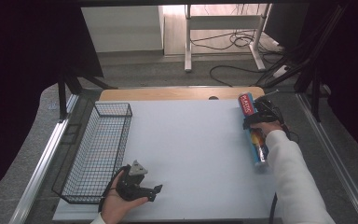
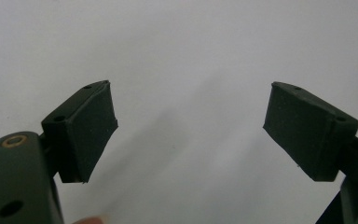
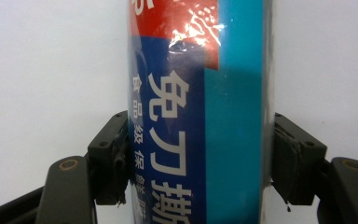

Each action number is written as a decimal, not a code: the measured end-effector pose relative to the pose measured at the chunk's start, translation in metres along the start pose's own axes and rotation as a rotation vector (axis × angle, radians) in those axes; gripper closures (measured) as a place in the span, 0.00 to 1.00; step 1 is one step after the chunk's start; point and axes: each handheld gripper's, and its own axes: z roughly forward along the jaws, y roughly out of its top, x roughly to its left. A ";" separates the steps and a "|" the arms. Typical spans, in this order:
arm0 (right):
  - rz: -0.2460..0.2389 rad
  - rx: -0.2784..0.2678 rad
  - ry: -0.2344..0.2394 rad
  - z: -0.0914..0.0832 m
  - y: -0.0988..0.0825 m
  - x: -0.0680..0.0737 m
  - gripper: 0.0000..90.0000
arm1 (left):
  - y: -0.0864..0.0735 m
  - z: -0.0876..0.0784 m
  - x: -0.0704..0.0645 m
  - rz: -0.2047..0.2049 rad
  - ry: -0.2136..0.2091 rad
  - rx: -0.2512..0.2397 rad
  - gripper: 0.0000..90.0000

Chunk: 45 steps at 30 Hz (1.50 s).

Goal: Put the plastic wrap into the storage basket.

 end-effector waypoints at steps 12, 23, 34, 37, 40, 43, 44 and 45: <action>-0.046 -0.053 0.151 -0.036 -0.006 0.015 0.36 | 0.000 0.001 -0.001 0.003 -0.002 0.003 0.18; -0.081 -0.099 0.219 -0.051 -0.013 0.044 0.36 | 0.003 0.004 -0.002 -0.013 -0.022 -0.013 0.18; -0.159 -0.167 0.276 -0.068 -0.031 0.097 0.36 | 0.014 -0.006 0.009 -0.159 -0.120 -0.163 0.20; -0.174 -0.171 0.293 -0.068 -0.033 0.107 0.36 | 0.019 -0.010 0.011 -0.193 -0.150 -0.208 0.21; -0.191 -0.175 0.299 -0.066 -0.036 0.119 0.36 | 0.026 -0.011 0.013 -0.212 -0.175 -0.232 0.21; -0.206 -0.176 0.311 -0.063 -0.038 0.129 0.36 | 0.033 -0.010 0.014 -0.231 -0.204 -0.246 0.22; -0.210 -0.178 0.313 -0.062 -0.038 0.131 0.36 | 0.036 -0.010 0.014 -0.237 -0.216 -0.251 0.23; -0.212 -0.180 0.318 -0.061 -0.039 0.134 0.36 | 0.039 -0.009 0.013 -0.242 -0.227 -0.252 0.23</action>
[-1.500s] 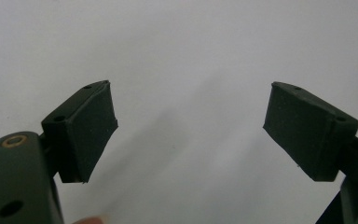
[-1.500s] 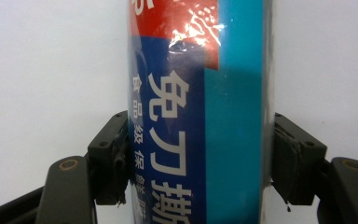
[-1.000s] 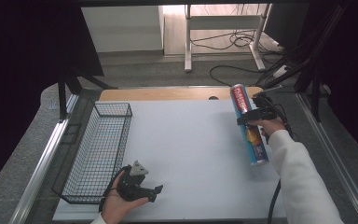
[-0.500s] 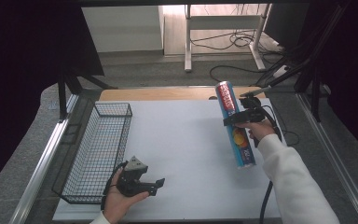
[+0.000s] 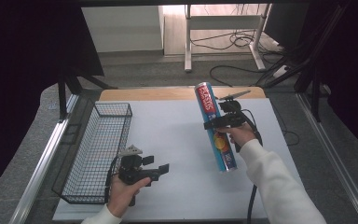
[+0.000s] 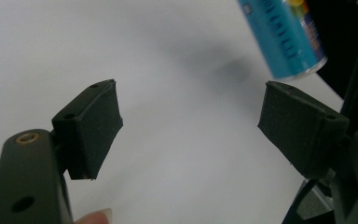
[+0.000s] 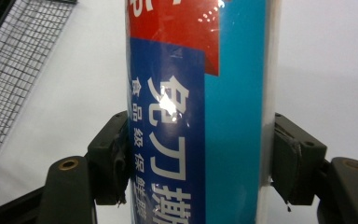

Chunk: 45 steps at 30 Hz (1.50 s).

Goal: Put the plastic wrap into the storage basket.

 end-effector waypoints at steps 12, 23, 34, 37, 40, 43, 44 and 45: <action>-0.011 -0.021 0.059 0.019 0.000 0.030 0.36 | 0.031 0.021 -0.010 -0.015 -0.026 -0.003 0.20; -0.016 -0.041 0.092 0.025 -0.002 0.049 0.36 | 0.038 0.039 -0.005 -0.051 -0.042 0.009 0.16; 0.007 -0.099 0.132 0.038 -0.006 0.075 0.36 | 0.049 0.054 0.000 -0.090 -0.068 0.002 0.15; 0.038 -0.107 0.152 0.042 -0.008 0.079 0.36 | 0.052 0.056 0.004 -0.094 -0.062 -0.013 0.16; 0.059 -0.115 0.174 0.045 -0.009 0.083 0.36 | 0.052 0.058 0.006 -0.090 -0.057 -0.010 0.16; 0.061 -0.116 0.193 0.047 -0.011 0.087 0.36 | 0.053 0.059 0.008 -0.098 -0.052 -0.011 0.17; 0.066 -0.116 0.198 0.048 -0.011 0.089 0.36 | 0.053 0.059 0.008 -0.097 -0.053 -0.012 0.18; 0.070 -0.119 0.203 0.049 -0.012 0.091 0.36 | 0.053 0.059 0.008 -0.097 -0.058 -0.011 0.19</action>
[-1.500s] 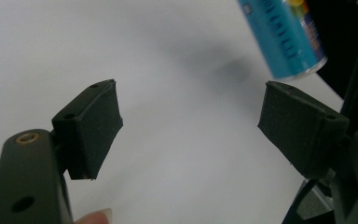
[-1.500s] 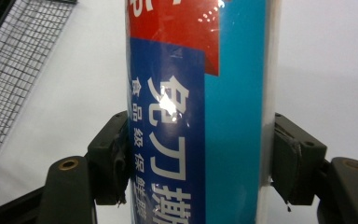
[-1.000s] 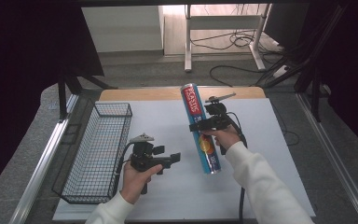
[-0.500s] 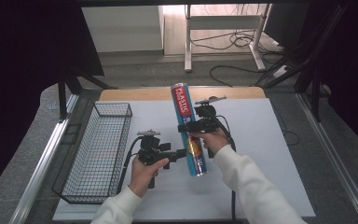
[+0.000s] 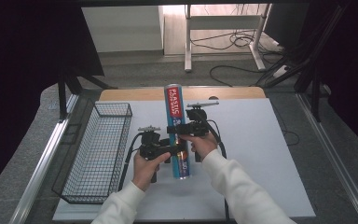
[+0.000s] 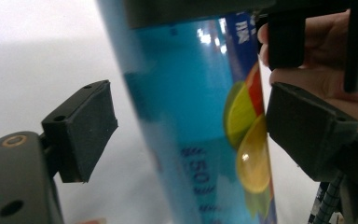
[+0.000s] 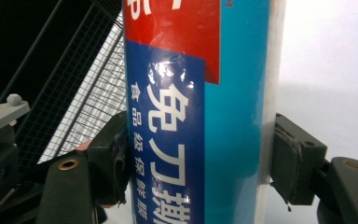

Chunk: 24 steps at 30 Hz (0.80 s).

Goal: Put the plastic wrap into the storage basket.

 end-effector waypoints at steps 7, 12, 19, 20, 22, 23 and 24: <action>0.019 -0.009 0.025 0.003 -0.003 0.007 0.36 | 0.000 0.003 0.003 -0.030 -0.010 0.011 0.23; 0.026 -0.015 0.030 0.004 -0.004 0.008 0.36 | 0.003 0.002 0.007 -0.052 -0.021 0.029 0.31; -0.005 0.005 0.012 0.006 -0.006 0.011 0.35 | 0.006 0.000 0.013 -0.060 -0.048 0.089 0.33; -0.006 0.005 0.014 0.006 -0.006 0.012 0.35 | 0.007 -0.001 0.015 -0.070 -0.065 0.087 0.33; -0.014 0.008 0.024 0.005 -0.004 0.012 0.35 | 0.008 -0.003 0.018 -0.083 -0.088 0.087 0.34; -0.014 0.014 0.031 0.004 -0.002 0.012 0.34 | 0.008 -0.004 0.020 -0.085 -0.102 0.084 0.34; -0.012 0.016 0.035 0.004 -0.002 0.012 0.34 | 0.009 -0.006 0.022 -0.084 -0.115 0.084 0.34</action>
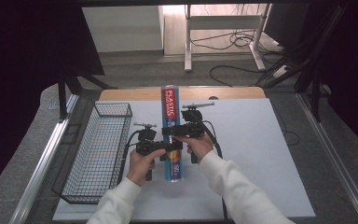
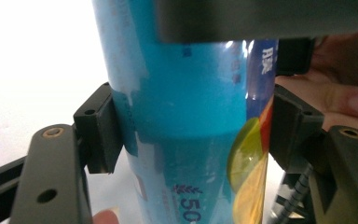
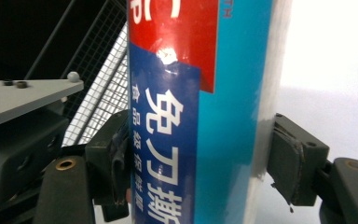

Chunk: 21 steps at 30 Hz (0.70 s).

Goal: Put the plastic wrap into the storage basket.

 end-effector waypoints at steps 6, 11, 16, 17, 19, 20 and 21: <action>-0.009 0.005 0.000 -0.001 0.001 -0.001 0.27 | 0.002 -0.008 0.007 -0.009 -0.058 -0.003 0.35; 0.006 0.023 0.001 0.000 0.003 -0.005 0.16 | 0.002 -0.014 0.009 -0.006 -0.054 -0.013 0.35; -0.005 0.018 0.020 -0.002 0.004 -0.006 0.16 | 0.002 -0.015 0.008 -0.009 -0.059 -0.026 0.35; 0.001 0.015 0.030 -0.003 0.004 -0.006 0.16 | 0.002 -0.016 0.008 -0.006 -0.056 -0.027 0.35; -0.002 0.012 0.049 -0.008 0.004 -0.008 0.16 | 0.001 -0.016 0.008 -0.008 -0.051 -0.033 0.35; -0.004 0.004 0.053 -0.010 0.004 -0.009 0.16 | 0.001 -0.017 0.009 -0.011 -0.045 -0.034 0.35; -0.011 -0.011 0.054 -0.016 0.003 -0.010 0.16 | 0.001 -0.018 0.009 -0.014 -0.035 -0.039 0.35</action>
